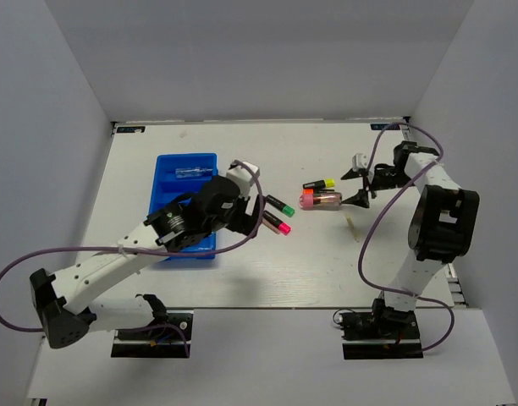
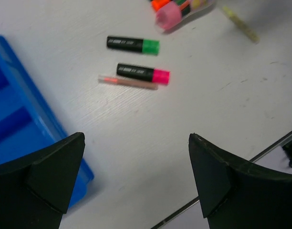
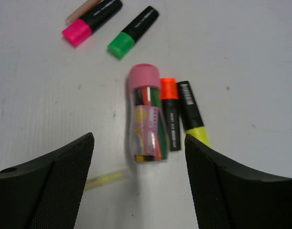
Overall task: Sort the stationery into containers
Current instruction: Pick up the stationery from the center of the board.
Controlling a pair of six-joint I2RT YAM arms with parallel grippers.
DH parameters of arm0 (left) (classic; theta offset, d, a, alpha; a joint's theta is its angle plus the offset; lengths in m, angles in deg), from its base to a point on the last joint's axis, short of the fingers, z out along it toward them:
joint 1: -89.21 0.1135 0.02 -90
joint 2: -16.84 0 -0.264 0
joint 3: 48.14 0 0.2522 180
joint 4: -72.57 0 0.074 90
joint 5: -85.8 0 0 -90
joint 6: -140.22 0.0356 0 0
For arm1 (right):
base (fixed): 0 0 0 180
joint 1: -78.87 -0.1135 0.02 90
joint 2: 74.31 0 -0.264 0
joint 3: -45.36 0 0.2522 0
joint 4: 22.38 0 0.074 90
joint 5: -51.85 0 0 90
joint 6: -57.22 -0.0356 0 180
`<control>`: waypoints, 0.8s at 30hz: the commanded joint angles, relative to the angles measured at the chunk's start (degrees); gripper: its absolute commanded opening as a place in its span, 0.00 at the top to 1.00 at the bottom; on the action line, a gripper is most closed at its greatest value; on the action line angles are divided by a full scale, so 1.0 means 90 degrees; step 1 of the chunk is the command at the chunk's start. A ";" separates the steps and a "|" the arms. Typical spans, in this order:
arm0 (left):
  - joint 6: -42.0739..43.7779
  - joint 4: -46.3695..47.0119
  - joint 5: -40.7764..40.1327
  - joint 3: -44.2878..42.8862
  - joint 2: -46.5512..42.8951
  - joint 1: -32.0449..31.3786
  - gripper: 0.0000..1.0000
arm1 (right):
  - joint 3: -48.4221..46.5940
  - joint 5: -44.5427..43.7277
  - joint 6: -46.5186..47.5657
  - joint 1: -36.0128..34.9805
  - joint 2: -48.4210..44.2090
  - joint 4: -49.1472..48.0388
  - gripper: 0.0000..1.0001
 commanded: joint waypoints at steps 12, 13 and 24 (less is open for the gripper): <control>-0.0647 -0.0870 -0.0350 0.1247 -0.1267 0.0069 0.00 | 0.1084 -0.1974 -0.1237 -0.1309 0.0016 -0.2097 0.17; -0.0638 -0.0879 -0.0330 0.1248 -0.1267 0.0069 0.00 | 0.1103 -0.2150 -0.1393 -0.1329 0.0046 -0.2321 0.17; -0.0696 -0.0880 -0.0300 0.1306 -0.1374 0.0069 0.00 | 0.1153 -0.3342 -0.2146 -0.1739 0.0348 -0.3193 0.17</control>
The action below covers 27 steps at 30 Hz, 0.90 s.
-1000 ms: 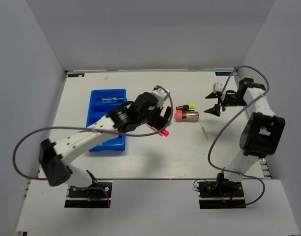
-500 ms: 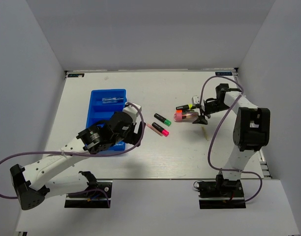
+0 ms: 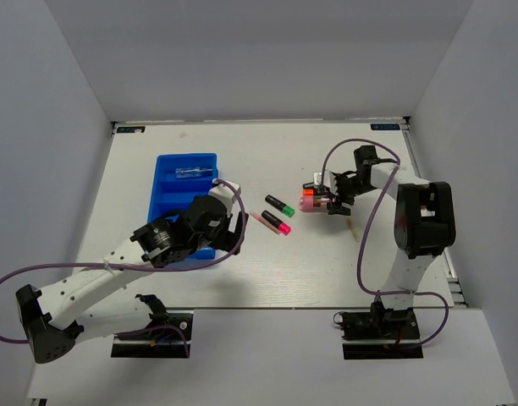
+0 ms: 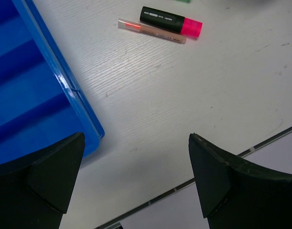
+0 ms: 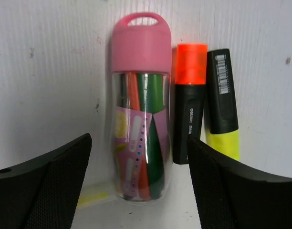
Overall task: Sort the stationery into containers
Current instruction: Pick up the stationery from the center of the board.
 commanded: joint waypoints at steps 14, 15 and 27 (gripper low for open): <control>-0.0231 -0.0081 0.0057 0.0066 -0.0370 -0.0043 0.00 | 0.0333 -0.1834 -0.0098 -0.0624 0.0155 0.0205 0.54; -0.0250 -0.0119 0.0008 0.0046 -0.0408 -0.0091 0.00 | 0.0382 -0.1941 -0.0089 -0.0673 0.0116 0.0195 0.63; 0.0042 -0.0667 -0.0470 -0.0735 -0.0799 -0.0209 0.00 | -0.0347 -0.1152 -0.0916 -0.1142 -0.1260 0.1590 1.00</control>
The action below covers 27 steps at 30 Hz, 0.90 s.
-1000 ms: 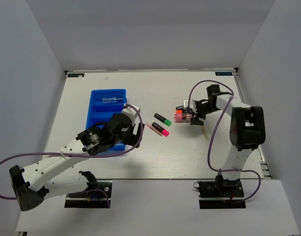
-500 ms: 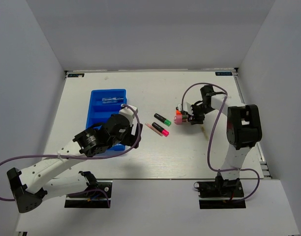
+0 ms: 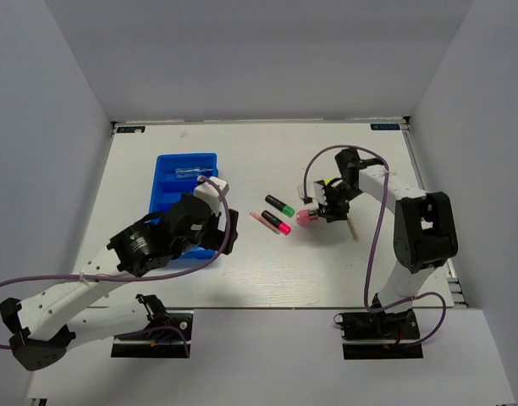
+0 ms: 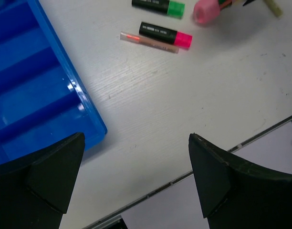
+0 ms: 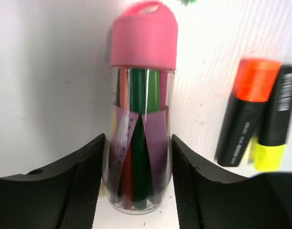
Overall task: Sort the stationery into containers
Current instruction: Pick up the stationery from the center of the board, then place the stationery in the storage box.
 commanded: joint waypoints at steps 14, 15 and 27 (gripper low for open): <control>0.0475 0.1619 -0.0469 0.0230 -0.1411 -0.0039 0.00 | -0.6698 0.1710 -0.6713 -0.2583 0.2105 0.0212 1.00; 0.0484 0.1570 -0.0459 0.0172 -0.1371 -0.0039 0.00 | -0.6935 0.1571 -0.6854 -0.2702 0.2271 0.0153 1.00; 0.0738 0.1540 -0.0400 0.0259 -0.1674 -0.0039 0.00 | -0.7073 0.0233 -0.8418 -0.3845 0.3679 -0.3050 1.00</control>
